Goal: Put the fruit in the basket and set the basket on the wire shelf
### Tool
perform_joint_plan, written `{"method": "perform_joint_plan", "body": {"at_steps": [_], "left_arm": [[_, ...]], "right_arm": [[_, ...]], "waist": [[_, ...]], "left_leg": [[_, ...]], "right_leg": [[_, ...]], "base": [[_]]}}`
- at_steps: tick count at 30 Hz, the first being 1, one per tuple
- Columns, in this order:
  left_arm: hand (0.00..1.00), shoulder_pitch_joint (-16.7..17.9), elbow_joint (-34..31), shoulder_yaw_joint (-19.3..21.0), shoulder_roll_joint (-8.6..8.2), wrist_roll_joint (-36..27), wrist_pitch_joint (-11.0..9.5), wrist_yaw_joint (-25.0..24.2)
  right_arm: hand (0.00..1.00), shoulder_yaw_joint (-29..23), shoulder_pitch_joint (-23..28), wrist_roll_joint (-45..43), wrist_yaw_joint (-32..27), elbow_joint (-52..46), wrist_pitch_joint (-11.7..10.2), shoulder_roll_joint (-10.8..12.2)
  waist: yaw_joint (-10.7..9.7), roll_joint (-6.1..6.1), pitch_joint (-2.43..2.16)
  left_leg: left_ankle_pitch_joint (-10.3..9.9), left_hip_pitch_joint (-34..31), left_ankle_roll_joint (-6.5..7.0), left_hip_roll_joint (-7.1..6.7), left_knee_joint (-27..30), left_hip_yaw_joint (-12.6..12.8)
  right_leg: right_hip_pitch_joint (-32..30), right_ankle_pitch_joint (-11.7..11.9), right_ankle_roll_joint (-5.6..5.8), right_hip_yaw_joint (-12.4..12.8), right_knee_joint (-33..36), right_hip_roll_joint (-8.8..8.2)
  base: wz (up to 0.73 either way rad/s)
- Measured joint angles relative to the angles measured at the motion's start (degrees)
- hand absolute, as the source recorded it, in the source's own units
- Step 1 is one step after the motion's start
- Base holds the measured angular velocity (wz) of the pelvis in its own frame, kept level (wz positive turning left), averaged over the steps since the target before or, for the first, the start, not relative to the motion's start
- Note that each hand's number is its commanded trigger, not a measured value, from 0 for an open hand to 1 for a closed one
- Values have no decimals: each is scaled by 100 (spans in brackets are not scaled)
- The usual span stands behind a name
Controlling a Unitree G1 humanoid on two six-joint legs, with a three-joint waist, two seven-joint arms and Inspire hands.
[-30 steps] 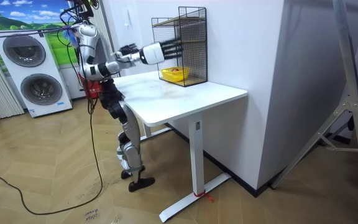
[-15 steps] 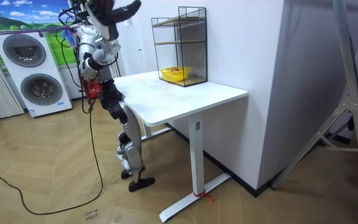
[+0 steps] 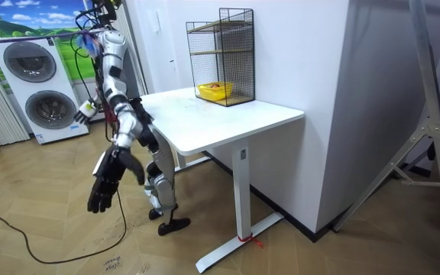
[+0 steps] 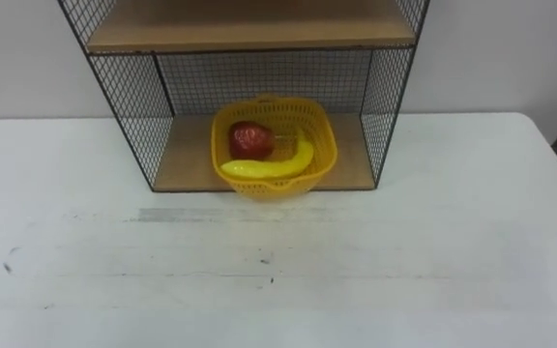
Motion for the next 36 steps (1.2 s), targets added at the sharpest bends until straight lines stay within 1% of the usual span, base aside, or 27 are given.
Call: {"method": "perform_joint_plan", "body": {"at_steps": [1,2,3,4,5,6,7,8,9,10,11,12,13,14,16,17,18,19,20,21,23,25,27,29,31,33,36], "left_arm": [[0,-66,216,-101,-208,-2,1,-166],[0,-90,320,-200,-299,-1,2,-244],[0,-159,486,-371,-491,68,7,-390],[0,-192,548,-485,-574,93,8,-455],[0,-292,669,-685,-693,180,29,-608],[0,-393,769,-855,-774,269,86,-777],[0,-482,832,-1012,-864,495,142,-1007],[0,-515,870,-1135,-902,621,179,-1139],[0,-596,962,-1373,-960,841,273,-1412],[0,-673,1057,-1691,-1018,1211,388,-1692],[0,-706,1098,-1845,-1048,1447,438,-1822],[0,-750,1148,-2077,-1106,1923,552,-2074],[0,-791,1192,-2379,-1139,2449,701,-2300],[0,-837,1203,-2517,-1153,2702,776,-2415],[0,-1009,1204,-3054,-1161,3632,1080,-2855],[0,-1055,1203,-3204,-1161,3839,1146,-2951],[0,-1141,1201,-3481,-1162,4286,1278,-3088],[0,-1202,1192,-3710,-1162,4718,1388,-3193],[0,-1231,1182,-3857,-1159,4889,1424,-3239],[0,-1258,1181,-4096,-1152,5148,1479,-3341],[0,-1361,1165,-4372,-1141,5472,1527,-3483],[0,-1411,1143,-4593,-1142,5860,1593,-3580],[0,-1438,1131,-4846,-1158,6389,1689,-3647],[0,-1439,1124,-4987,-1163,6701,1716,-3648],[0,-1438,1118,-5046,-1165,6899,1732,-3651],[0,-1430,1117,-5066,-1184,7158,1744,-3657],[0,-1365,1122,-5096,-1194,7400,1803,-3683]], "right_arm": [[0,171,-147,2,105,454,1,174],[0,274,-235,-6,156,652,5,243],[0,462,-360,-41,222,925,6,383],[0,564,-421,-70,257,1045,6,440],[0,749,-546,-79,383,1283,20,521],[0,856,-669,-84,512,1495,83,556],[0,976,-766,-205,680,1642,155,588],[0,1089,-820,-349,767,1710,196,602],[0,1368,-892,-648,961,1766,289,637],[0,1735,-961,-1027,1213,1868,381,648],[0,1896,-998,-1256,1326,1920,430,656],[0,2117,-1081,-1767,1543,1990,550,684],[0,2399,-1186,-2320,1766,2047,695,700],[0,2544,-1231,-2624,1881,2089,760,701],[0,3000,-1345,-3649,2286,2073,1005,709],[0,3155,-1357,-3829,2375,2049,1041,708],[0,3445,-1400,-4182,2525,1964,1145,713],[0,3635,-1478,-4490,2682,1938,1207,731],[0,3710,-1522,-4645,2756,1942,1236,739],[0,3878,-1573,-4879,2896,1943,1259,748],[0,4055,-1651,-5141,3079,1934,1259,755],[0,4282,-1647,-5267,3196,1911,1261,758],[0,4537,-1629,-5313,3386,1888,1336,763],[0,4620,-1622,-5328,3534,1888,1377,801],[0,4696,-1625,-5324,3680,1874,1371,861],[0,4770,-1633,-5286,3933,1872,1363,905],[0,4766,-1631,-5228,4190,1890,1346,899]], "waist": [[-41,-13,-1],[-72,-19,1],[-86,-31,0],[-101,-37,-1],[-116,-56,7],[-132,-85,10],[-143,-113,10],[-144,-124,13],[-127,-142,20],[-120,-157,19],[-118,-171,17],[-110,-197,24],[-107,-210,28],[-107,-213,30],[-127,-216,33],[-104,-213,33],[-80,-210,43],[-97,-214,69],[-111,-213,71],[-118,-210,114],[-155,-214,123],[-209,-209,138],[-248,-189,171],[-242,-185,172],[-242,-188,188],[-237,-178,182],[-226,-171,177]], "left_leg": [[-1,10,-2,38,7,80],[-3,14,-7,54,13,114],[-4,41,-10,56,10,127],[-5,52,-10,55,10,128],[-5,75,-10,54,11,127],[-5,98,-10,56,8,125],[-5,122,-10,63,0,147],[-4,131,-11,68,-9,166],[-2,155,-15,90,-27,245],[5,195,-27,98,-57,298],[10,221,-35,98,-75,322],[22,320,-54,114,-152,423],[30,401,-67,128,-205,476],[30,424,-67,136,-208,494],[31,509,-68,157,-219,542],[31,527,-69,158,-227,570],[38,563,-80,159,-253,608],[49,609,-97,158,-286,628],[54,625,-105,158,-300,628],[67,666,-123,158,-316,628],[98,673,-169,158,-318,625],[98,667,-168,159,-319,618],[99,645,-166,159,-317,606],[101,597,-164,162,-314,604],[102,571,-166,167,-312,605],[102,532,-165,170,-306,601],[102,508,-165,169,-303,601]], "right_leg": [[36,-3,1,-12,-8,1],[47,-3,1,-12,-8,2],[61,-4,4,-7,-3,0],[69,-5,4,-7,5,-1],[90,-11,4,-10,17,-3],[127,-12,5,-23,3,-4],[183,-10,6,-25,-10,-4],[191,-8,7,-24,-14,-6],[198,4,8,-14,-15,-10],[219,19,22,-1,-21,-17],[236,34,41,7,-23,-21],[290,49,53,38,-43,-24],[334,58,30,55,-115,-19],[365,65,30,47,-149,-19],[487,120,33,31,-241,-19],[486,123,34,55,-233,-17],[492,134,36,93,-235,-10],[523,160,29,142,-268,6],[547,172,28,151,-312,16],[579,186,20,173,-330,28],[575,191,14,183,-330,36],[561,190,12,186,-322,41],[538,191,10,185,-322,46],[485,196,2,186,-321,53],[459,207,-13,196,-324,66],[416,210,-18,230,-324,81],[385,215,-22,279,-325,104]], "base": [[9],[10],[4],[0],[0],[4],[4],[0],[-5],[-6],[-8],[-10],[-11],[-5],[0],[-10],[-19],[-19],[-17],[-13],[-8],[0],[0],[0],[-4],[-6],[-7]]}}
